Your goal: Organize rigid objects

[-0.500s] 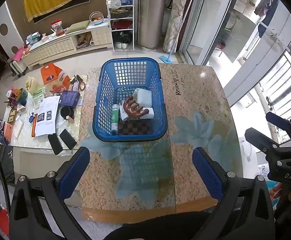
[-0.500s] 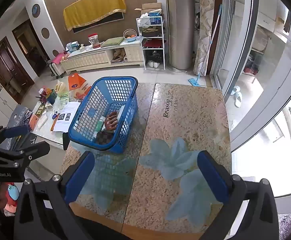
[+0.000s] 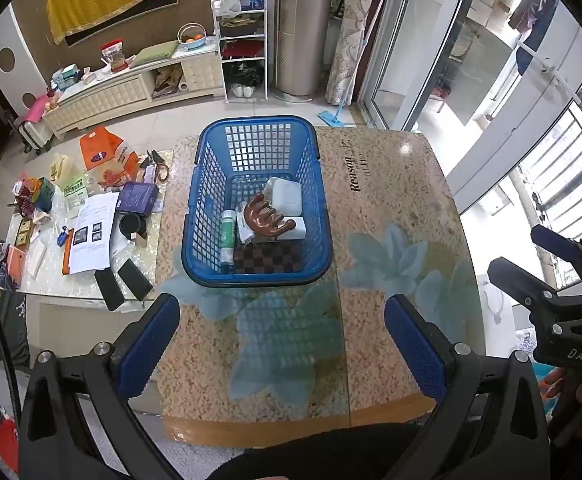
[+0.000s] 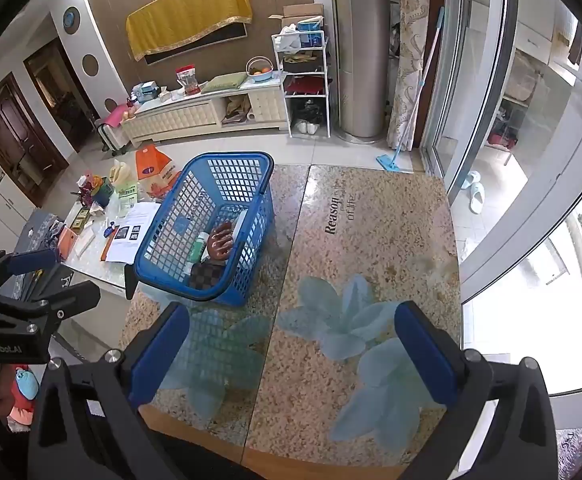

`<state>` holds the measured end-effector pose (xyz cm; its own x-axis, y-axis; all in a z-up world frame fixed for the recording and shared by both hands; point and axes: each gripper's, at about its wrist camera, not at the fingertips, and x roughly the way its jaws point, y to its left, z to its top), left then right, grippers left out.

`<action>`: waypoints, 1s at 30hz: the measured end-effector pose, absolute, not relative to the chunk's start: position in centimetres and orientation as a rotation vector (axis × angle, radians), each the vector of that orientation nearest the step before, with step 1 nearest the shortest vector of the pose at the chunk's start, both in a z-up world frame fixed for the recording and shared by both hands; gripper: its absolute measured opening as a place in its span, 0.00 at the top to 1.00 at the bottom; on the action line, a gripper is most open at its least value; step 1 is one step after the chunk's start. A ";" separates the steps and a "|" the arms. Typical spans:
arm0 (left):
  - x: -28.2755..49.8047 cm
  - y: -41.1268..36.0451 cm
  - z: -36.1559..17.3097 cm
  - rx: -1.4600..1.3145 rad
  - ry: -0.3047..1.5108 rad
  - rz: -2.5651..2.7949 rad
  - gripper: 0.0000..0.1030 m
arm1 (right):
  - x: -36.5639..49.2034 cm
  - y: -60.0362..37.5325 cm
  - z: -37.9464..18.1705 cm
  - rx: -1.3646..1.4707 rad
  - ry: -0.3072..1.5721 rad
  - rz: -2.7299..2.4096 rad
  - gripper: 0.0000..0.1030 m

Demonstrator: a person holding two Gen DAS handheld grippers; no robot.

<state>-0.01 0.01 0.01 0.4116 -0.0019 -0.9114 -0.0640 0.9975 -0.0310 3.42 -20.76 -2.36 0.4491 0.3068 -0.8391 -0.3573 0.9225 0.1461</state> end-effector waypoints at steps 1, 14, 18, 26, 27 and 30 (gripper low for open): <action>0.0 0.0 0.0 -0.064 1.146 0.039 0.00 | 3.4 -20.6 -2.3 -0.057 1.027 0.411 0.00; 0.0 -0.2 -0.1 -0.064 1.149 0.040 0.00 | 3.5 -20.7 -2.4 -0.056 1.028 0.413 0.00; 0.1 -0.5 -0.3 -0.065 1.151 0.040 0.00 | 3.9 -20.7 -2.4 -0.056 1.031 0.411 0.00; 0.1 -0.5 -0.3 -0.064 1.154 0.041 0.00 | 4.0 -20.6 -2.2 -0.054 1.034 0.412 0.00; 0.1 -0.6 -0.3 -0.065 1.154 0.041 0.00 | 3.9 -20.6 -2.2 -0.054 1.034 0.412 0.00; 0.3 -0.5 -0.5 -0.065 1.154 0.041 0.00 | 3.5 -20.5 -2.2 -0.055 1.035 0.412 0.00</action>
